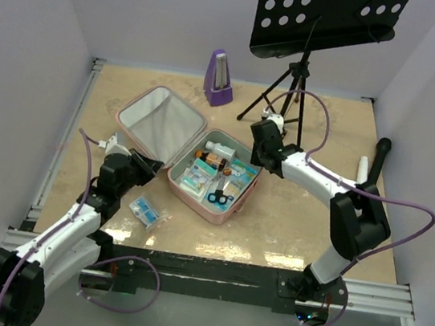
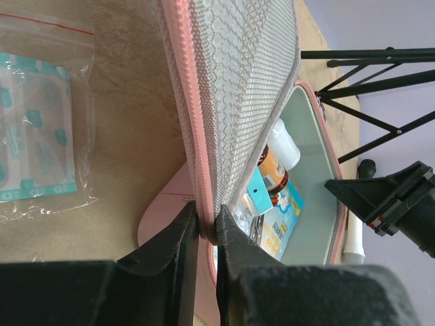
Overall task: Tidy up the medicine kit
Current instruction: Adjust the medicine box at the center of the board.
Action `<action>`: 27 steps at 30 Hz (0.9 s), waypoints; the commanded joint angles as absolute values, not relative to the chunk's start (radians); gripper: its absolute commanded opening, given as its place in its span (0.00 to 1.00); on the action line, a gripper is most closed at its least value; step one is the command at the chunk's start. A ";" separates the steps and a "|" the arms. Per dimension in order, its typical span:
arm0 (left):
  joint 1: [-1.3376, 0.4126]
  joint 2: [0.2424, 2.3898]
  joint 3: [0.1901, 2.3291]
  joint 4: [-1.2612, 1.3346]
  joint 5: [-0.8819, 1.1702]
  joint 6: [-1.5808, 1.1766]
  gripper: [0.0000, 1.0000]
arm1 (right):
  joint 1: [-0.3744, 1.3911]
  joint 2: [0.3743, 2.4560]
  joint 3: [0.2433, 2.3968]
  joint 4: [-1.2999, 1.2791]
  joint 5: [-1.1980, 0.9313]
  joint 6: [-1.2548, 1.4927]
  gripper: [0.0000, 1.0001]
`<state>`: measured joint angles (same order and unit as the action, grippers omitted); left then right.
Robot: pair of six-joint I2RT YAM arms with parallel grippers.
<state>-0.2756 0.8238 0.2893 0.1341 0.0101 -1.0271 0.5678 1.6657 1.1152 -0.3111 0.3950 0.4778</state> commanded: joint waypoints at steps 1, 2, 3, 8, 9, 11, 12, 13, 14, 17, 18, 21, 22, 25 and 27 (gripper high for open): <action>-0.282 0.767 0.276 0.108 0.003 -1.040 0.00 | 0.486 1.720 1.170 -0.238 0.551 0.554 0.07; -0.282 0.759 0.276 0.100 -0.033 -1.040 0.00 | 0.486 1.710 1.172 -0.238 0.542 0.557 0.17; -0.282 0.747 0.279 0.088 -0.049 -1.040 0.00 | 0.485 1.689 1.166 -0.233 0.526 0.558 0.28; -0.281 0.727 0.288 0.066 -0.095 -1.045 0.00 | 0.485 1.583 1.149 -0.255 0.462 0.604 0.65; -0.281 0.727 0.293 0.066 -0.100 -1.045 0.00 | 0.486 1.563 1.147 -0.267 0.457 0.615 0.67; -0.281 0.735 0.296 0.069 -0.106 -1.046 0.00 | 0.486 1.520 1.138 -0.287 0.445 0.632 0.70; -0.282 0.738 0.296 0.071 -0.110 -1.046 0.00 | 0.486 1.499 1.126 -0.291 0.431 0.640 0.71; -0.281 0.741 0.299 0.069 -0.112 -1.048 0.00 | 0.489 1.474 1.118 -0.299 0.419 0.646 0.72; -0.281 0.742 0.299 0.072 -0.115 -1.049 0.00 | 0.494 1.451 1.105 -0.308 0.398 0.652 0.73; -0.281 0.744 0.299 0.078 -0.124 -1.048 0.00 | 0.518 1.402 1.045 -0.321 0.332 0.675 0.73; -0.282 0.745 0.299 0.083 -0.124 -1.048 0.00 | 0.531 1.390 1.020 -0.319 0.312 0.686 0.74; -0.282 0.752 0.298 0.090 -0.118 -1.051 0.00 | 0.613 1.371 0.968 -0.316 0.288 0.736 0.76; -0.281 0.753 0.299 0.094 -0.117 -1.051 0.00 | 0.642 1.373 0.957 -0.314 0.282 0.753 0.77; -0.281 0.753 0.299 0.092 -0.112 -1.052 0.02 | 0.687 1.397 0.931 -0.305 0.276 0.793 0.78; -0.281 0.747 0.299 0.089 -0.109 -1.052 0.03 | 0.689 1.413 0.913 -0.296 0.278 0.802 0.78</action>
